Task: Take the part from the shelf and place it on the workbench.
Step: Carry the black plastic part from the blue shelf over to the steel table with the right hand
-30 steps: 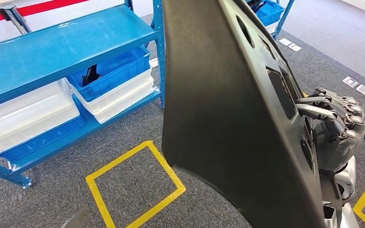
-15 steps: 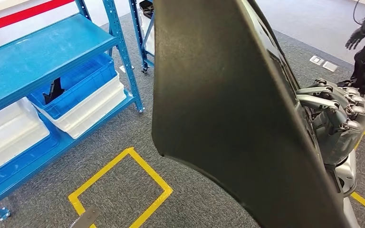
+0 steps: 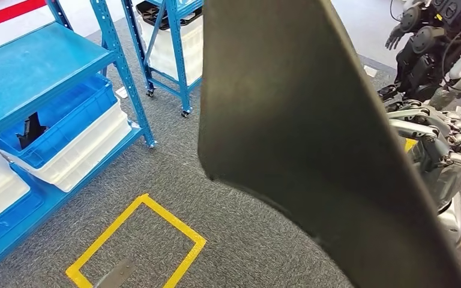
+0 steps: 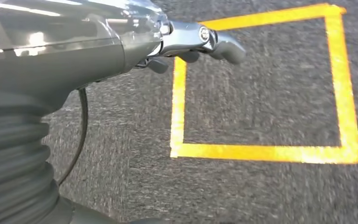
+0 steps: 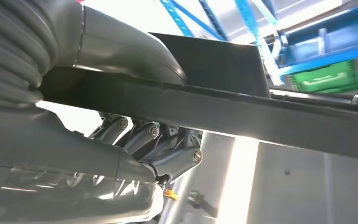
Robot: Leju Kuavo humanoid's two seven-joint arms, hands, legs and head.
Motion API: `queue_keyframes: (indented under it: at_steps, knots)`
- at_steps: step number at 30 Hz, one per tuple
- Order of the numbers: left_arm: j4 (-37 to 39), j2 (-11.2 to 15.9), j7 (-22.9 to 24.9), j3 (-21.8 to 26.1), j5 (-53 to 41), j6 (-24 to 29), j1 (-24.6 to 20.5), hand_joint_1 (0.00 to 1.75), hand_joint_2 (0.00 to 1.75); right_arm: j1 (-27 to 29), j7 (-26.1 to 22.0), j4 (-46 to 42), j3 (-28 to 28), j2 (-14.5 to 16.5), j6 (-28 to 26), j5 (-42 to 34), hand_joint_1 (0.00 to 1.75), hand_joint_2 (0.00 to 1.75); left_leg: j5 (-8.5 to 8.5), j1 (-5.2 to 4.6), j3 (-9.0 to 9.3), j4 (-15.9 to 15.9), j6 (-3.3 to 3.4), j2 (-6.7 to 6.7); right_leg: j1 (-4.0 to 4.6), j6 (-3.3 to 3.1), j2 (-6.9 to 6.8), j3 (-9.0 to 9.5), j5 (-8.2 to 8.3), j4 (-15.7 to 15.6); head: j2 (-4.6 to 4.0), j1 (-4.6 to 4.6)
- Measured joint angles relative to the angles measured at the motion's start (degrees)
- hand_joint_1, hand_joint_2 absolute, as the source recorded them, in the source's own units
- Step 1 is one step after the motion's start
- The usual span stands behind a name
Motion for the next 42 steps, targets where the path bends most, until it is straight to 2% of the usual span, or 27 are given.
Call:
queue_keyframes:
  at_steps: [1,3,5,6,7,8,10,12,14,15,16,17,18,19,21,23,25,27,29,30,31,32,34,36,38,40,42]
  knots:
    - [0.0,-0.1,-0.1,0.0,0.0,0.0,-0.2,0.0,1.75,-0.3,0.4,0.0,0.1,0.0,0.5,-0.5,1.75,1.75,-0.14,-0.02,0.14,0.0,-0.01,0.7,0.03,-0.08,-0.36,1.38,1.69,-2.6,0.0,0.27]
    - [0.0,-0.5,0.0,0.0,0.2,0.0,-0.5,0.0,1.75,-1.3,1.1,0.0,0.3,0.2,1.0,-1.2,1.75,1.75,-0.5,-0.18,0.45,0.0,-0.26,1.91,0.65,-0.51,-2.92,5.27,4.73,-10.2,0.0,0.92]
    - [0.0,-0.9,0.1,0.0,0.2,-0.2,-0.5,0.0,1.75,-2.1,1.8,0.1,0.5,0.4,1.3,-1.4,1.75,1.75,-0.73,-0.47,0.62,-0.1,-0.59,3.01,1.48,-1.06,-5.07,7.28,5.42,-14.4,0.0,1.39]
    - [0.0,-1.0,0.1,0.0,0.2,-0.3,-0.4,0.0,1.75,-2.3,2.1,0.1,0.6,0.5,1.4,-1.5,1.75,1.75,-0.78,-0.6,0.7,-0.3,-0.75,3.59,1.78,-1.25,-5.0,7.35,5.22,-14.7,0.0,1.41]
    - [0.0,-1.2,0.1,-0.1,0.0,-0.4,-0.4,0.0,1.75,-2.5,2.4,0.2,0.6,0.5,1.5,-1.6,1.75,1.75,-0.86,-0.66,0.9,-0.5,-0.97,4.2,1.69,-1.46,-4.37,7.36,5.21,-14.9,0.0,1.37]
    - [0.0,-1.4,0.1,-0.2,-0.3,-0.5,-0.3,0.0,1.75,-2.5,2.7,0.3,0.7,0.6,1.6,-1.7,1.75,1.75,-1.15,-0.62,1.11,-0.4,-1.19,4.1,1.52,-1.65,-3.72,7.52,5.29,-15.1,0.0,1.25]
    - [0.0,-1.7,0.2,-0.6,-0.8,-0.6,-0.3,0.0,1.75,-3.1,2.9,0.5,0.8,0.7,1.8,-1.8,1.75,1.75,-2.98,-0.49,0.29,2.3,-1.47,1.64,0.95,-2.34,-2.56,8.03,5.43,-15.7,0.0,0.94]
    - [0.0,-1.8,0.3,-0.9,-0.8,-0.6,0.0,0.0,1.75,-3.6,3.0,0.9,1.2,0.9,1.8,-1.8,1.75,1.75,-6.09,-0.35,-3.06,9.3,-1.5,-1.5,0.66,-2.82,-1.31,8.33,5.39,-15.8,0.0,0.22]
    - [0.1,-1.9,0.4,-1.0,-0.7,-0.6,0.4,0.0,1.75,-3.7,3.0,1.3,1.6,1.2,1.8,-1.8,1.75,1.75,-7.46,-0.28,-6.44,15.1,-1.63,-2.3,0.56,-2.9,0.24,8.42,5.35,-15.7,0.0,-0.52]
    - [0.1,-1.9,0.4,-1.0,-0.7,-0.5,0.5,0.0,1.75,-3.8,3.1,1.4,1.7,1.2,1.8,-1.8,1.75,1.75,-6.58,-0.18,-6.87,15.2,-1.71,-2.35,0.43,-2.87,1.04,8.45,5.32,-15.6,0.0,-0.72]
    - [0.1,-1.9,0.5,-1.0,-0.7,-0.5,0.6,0.0,1.75,-3.9,3.2,1.6,1.9,1.3,1.8,-1.8,1.75,1.75,-4.84,0.02,-6.31,13.2,-1.83,-2.46,0.25,-2.76,1.82,8.49,5.26,-15.5,0.0,-0.86]
    - [0.1,-1.9,0.6,-1.1,-0.7,-0.5,0.6,0.0,1.75,-4.0,3.3,1.7,2.0,1.4,1.8,-1.9,1.75,1.75,-2.63,0.36,-4.94,9.6,-2.05,-2.95,0.03,-2.54,2.57,8.5,5.12,-15.3,0.0,-0.97]
    - [0.1,-2.0,0.8,-1.2,-0.7,-0.4,0.5,0.0,1.75,-4.2,3.4,1.9,2.1,1.4,1.8,-1.9,1.75,1.75,-1.03,0.8,-3.43,6.0,-2.41,-4.19,-0.08,-2.18,3.3,8.35,4.91,-14.9,0.0,-1.1]
    - [0.2,-2.0,1.0,-1.3,-0.7,-0.4,0.6,0.0,1.75,-4.4,3.5,2.1,2.3,1.5,1.8,-1.9,1.75,1.75,-0.09,1.15,-2.31,3.3,-2.64,-5.28,-0.14,-1.81,4.0,8.1,4.73,-14.4,0.0,-1.22]
    - [0.2,-2.2,1.2,-1.4,-0.8,-0.4,0.6,0.0,1.75,-4.6,3.6,2.4,2.6,1.6,1.8,-2.0,1.75,1.75,0.05,1.28,-1.49,1.3,-2.69,-6.49,-0.25,-1.04,5.24,7.61,4.73,-14.0,0.0,-1.24]
    - [0.3,-2.2,1.4,-1.4,-0.8,-0.3,0.6,0.0,1.75,-4.6,3.6,2.6,3.0,1.6,1.7,-2.0,1.75,1.75,0.2,1.07,-1.42,1.2,-2.01,-5.34,-0.49,-0.53,5.87,7.41,4.98,-14.3,0.0,-0.9]
    - [0.3,-2.2,1.6,-1.4,-0.8,-0.2,0.6,0.0,1.75,-4.7,3.7,2.9,3.1,1.6,1.6,-2.0,1.75,1.75,0.31,1.05,-1.19,0.9,-1.28,-4.13,-0.4,-0.26,3.99,6.45,3.86,-12.5,0.0,-0.1]
    - [0.3,-2.2,1.8,-1.4,-0.8,-0.2,0.8,0.0,1.75,-4.9,3.7,3.0,3.3,1.6,1.5,-2.0,1.75,1.75,0.24,0.82,-1.03,0.8,-0.8,-2.77,-0.23,-0.15,1.22,3.37,0.76,-6.1,0.0,0.92]
    - [0.3,-2.1,2.0,-1.4,-0.8,-0.2,0.9,0.0,1.75,-4.8,3.8,3.2,3.5,1.6,1.4,-2.0,1.75,1.75,0.05,0.53,-0.96,0.8,-0.53,-1.21,-0.24,-0.14,0.28,-0.07,-1.45,0.5,0.0,1.6]
    - [0.3,-2.1,2.1,-1.4,-0.8,-0.2,0.9,0.0,1.75,-4.8,3.8,3.3,3.7,1.6,1.4,-2.0,1.75,1.75,-0.08,0.41,-0.87,0.8,-0.43,-0.45,-0.23,-0.2,0.12,-0.61,-1.18,1.3,0.0,1.86]
    - [0.2,-2.1,2.1,-1.4,-0.8,-0.1,0.9,0.0,1.75,-4.8,3.8,3.4,3.8,1.6,1.4,-2.0,1.75,1.75,-0.25,0.32,-0.71,0.8,-0.37,0.25,-0.2,-0.31,-0.08,0.07,0.17,-0.2,0.0,2.08]
    - [0.2,-2.1,2.1,-1.4,-0.8,-0.1,0.9,0.0,1.75,-4.8,3.9,3.5,3.9,1.6,1.4,-2.0,1.75,1.75,-0.45,0.25,-0.48,0.8,-0.36,0.89,-0.1,-0.47,-0.6,1.73,2.12,-3.5,0.0,2.24]
    - [0.2,-2.1,2.1,-1.4,-0.8,0.1,0.9,0.0,1.75,-4.9,3.9,3.5,4.0,1.6,1.3,-2.0,1.75,1.75,-0.9,0.06,0.01,0.7,-0.62,1.99,0.66,-0.89,-3.14,5.39,4.8,-10.8,0.0,2.53]
    - [0.3,-2.1,2.1,-1.4,-0.8,0.1,0.9,0.0,1.75,-5.1,3.8,3.6,4.1,1.7,1.2,-2.0,1.75,1.75,-1.19,-0.15,0.33,0.5,-1.04,3.03,1.55,-1.28,-4.68,6.79,5.05,-13.8,0.0,2.51]
    - [0.2,-2.1,2.1,-1.4,-0.8,0.1,0.8,0.0,1.75,-5.2,3.9,3.6,4.1,1.7,1.1,-2.0,1.75,1.75,-1.42,-0.16,0.75,0.1,-1.55,4.07,1.67,-1.72,-3.59,6.91,5.04,-14.3,0.0,2.18]
    - [0.2,-2.1,2.1,-1.4,-0.8,0.1,0.6,0.0,1.75,-5.4,4.0,3.6,4.1,1.7,1.0,-2.0,1.75,1.75,-2.6,-0.03,0.62,1.5,-1.92,2.44,1.25,-2.3,-2.32,7.47,5.15,-14.9,0.0,1.64]
    - [0.2,-2.1,2.1,-1.4,-0.9,0.1,0.7,0.0,1.75,-5.6,4.0,3.8,4.1,1.9,0.8,-2.0,1.75,1.75,-5.41,0.0,-1.86,7.3,-1.98,-0.79,0.93,-2.84,-1.15,8.03,5.07,-15.2,0.0,0.65]
